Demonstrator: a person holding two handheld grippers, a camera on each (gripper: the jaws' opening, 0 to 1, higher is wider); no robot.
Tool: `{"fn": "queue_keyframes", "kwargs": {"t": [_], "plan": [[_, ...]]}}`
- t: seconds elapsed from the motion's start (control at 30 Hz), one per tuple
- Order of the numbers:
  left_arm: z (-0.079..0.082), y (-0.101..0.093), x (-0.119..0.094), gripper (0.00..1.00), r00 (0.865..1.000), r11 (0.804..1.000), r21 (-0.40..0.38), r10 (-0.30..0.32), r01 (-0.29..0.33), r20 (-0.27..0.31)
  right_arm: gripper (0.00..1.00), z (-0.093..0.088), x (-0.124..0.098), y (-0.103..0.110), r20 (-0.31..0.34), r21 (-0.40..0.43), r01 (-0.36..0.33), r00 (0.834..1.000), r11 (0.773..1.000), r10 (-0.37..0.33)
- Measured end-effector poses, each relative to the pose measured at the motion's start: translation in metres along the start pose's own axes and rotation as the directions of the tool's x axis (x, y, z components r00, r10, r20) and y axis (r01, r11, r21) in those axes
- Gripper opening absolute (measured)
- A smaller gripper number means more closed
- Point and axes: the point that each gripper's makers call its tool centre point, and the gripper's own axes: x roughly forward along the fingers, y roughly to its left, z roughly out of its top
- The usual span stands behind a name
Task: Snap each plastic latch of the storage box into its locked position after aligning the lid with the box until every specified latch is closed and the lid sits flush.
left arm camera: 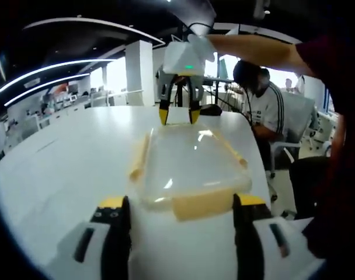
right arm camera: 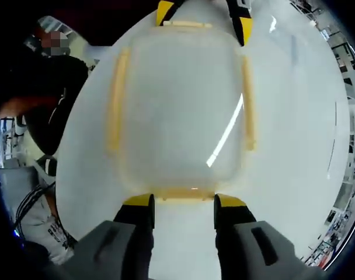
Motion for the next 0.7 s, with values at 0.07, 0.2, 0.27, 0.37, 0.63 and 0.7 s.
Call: {"fn": "queue_keyframes", "kwargs": {"t": [0.07,0.2,0.27,0.37,0.63,0.7], "plan": [[0.000,-0.001,0.000,0.72,1.000,1.000,0.002,-0.001,0.001,-0.002,0.40,0.000,0.000,0.001,0.002,0.010,0.003,1.000,1.000,-0.004],[0.000,-0.001,-0.001,0.72,1.000,1.000,0.015,-0.002,0.002,-0.004,0.40,-0.001,0.000,0.007,0.004,0.035,0.015,1.000,0.999,-0.015],[0.000,-0.001,-0.001,0.71,1.000,1.000,0.021,-0.003,0.003,-0.006,0.40,-0.002,0.000,0.009,0.007,0.047,0.014,1.000,0.999,-0.015],[-0.001,0.000,-0.002,0.71,1.000,1.000,0.030,-0.003,0.004,-0.009,0.40,-0.001,-0.001,0.009,0.014,0.078,0.024,1.000,0.997,-0.025],[0.004,-0.011,-0.001,0.66,0.998,0.998,0.013,-0.066,0.066,0.003,0.39,-0.006,-0.001,0.029,0.027,0.147,0.040,0.999,0.988,-0.045],[0.008,-0.016,-0.002,0.66,0.996,0.996,-0.005,-0.088,0.088,0.020,0.39,-0.004,-0.002,0.036,0.031,0.164,0.044,0.998,0.986,-0.050]]}}
